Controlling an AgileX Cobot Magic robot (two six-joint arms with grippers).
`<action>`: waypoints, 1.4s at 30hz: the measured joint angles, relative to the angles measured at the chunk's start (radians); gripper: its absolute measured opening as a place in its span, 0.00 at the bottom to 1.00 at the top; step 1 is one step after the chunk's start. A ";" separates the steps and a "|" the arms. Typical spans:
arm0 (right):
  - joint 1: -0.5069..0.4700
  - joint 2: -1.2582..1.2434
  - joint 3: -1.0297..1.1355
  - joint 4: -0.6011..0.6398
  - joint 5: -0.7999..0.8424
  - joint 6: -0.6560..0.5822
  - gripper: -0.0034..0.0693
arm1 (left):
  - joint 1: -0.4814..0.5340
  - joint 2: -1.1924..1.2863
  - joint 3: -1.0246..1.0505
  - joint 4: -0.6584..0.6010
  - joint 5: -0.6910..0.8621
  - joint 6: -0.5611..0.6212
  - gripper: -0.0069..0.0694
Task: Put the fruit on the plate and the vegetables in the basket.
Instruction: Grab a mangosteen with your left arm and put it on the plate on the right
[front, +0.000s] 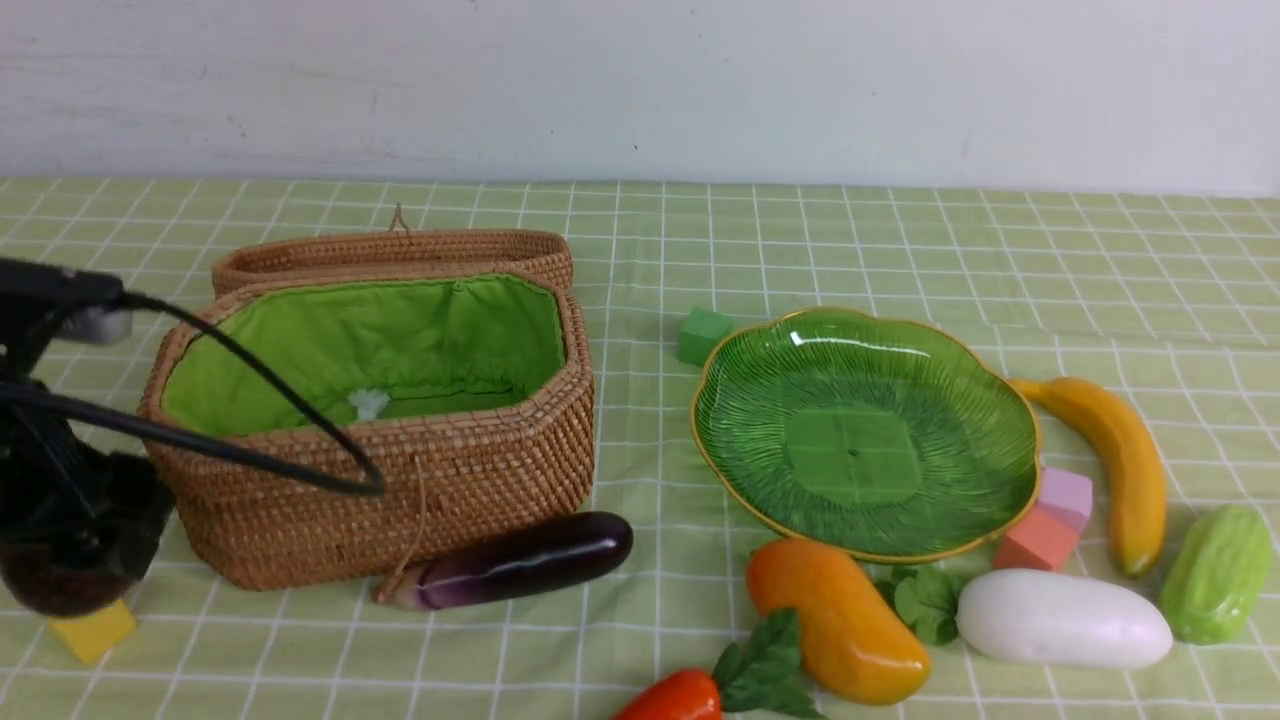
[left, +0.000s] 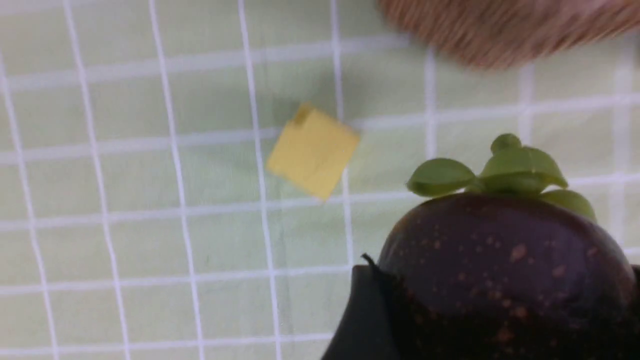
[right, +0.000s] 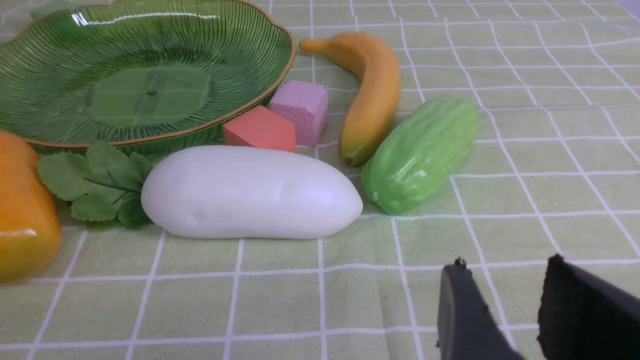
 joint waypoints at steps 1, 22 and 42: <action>0.000 0.000 0.000 0.000 0.000 0.000 0.38 | 0.000 -0.010 -0.017 -0.011 0.000 0.007 0.83; 0.000 0.000 0.000 -0.002 -0.001 0.000 0.38 | 0.000 0.248 -0.300 -0.477 -0.171 0.135 0.83; 0.000 0.000 0.000 -0.002 -0.001 0.000 0.38 | -0.345 0.462 -0.513 -0.586 -0.088 0.334 0.83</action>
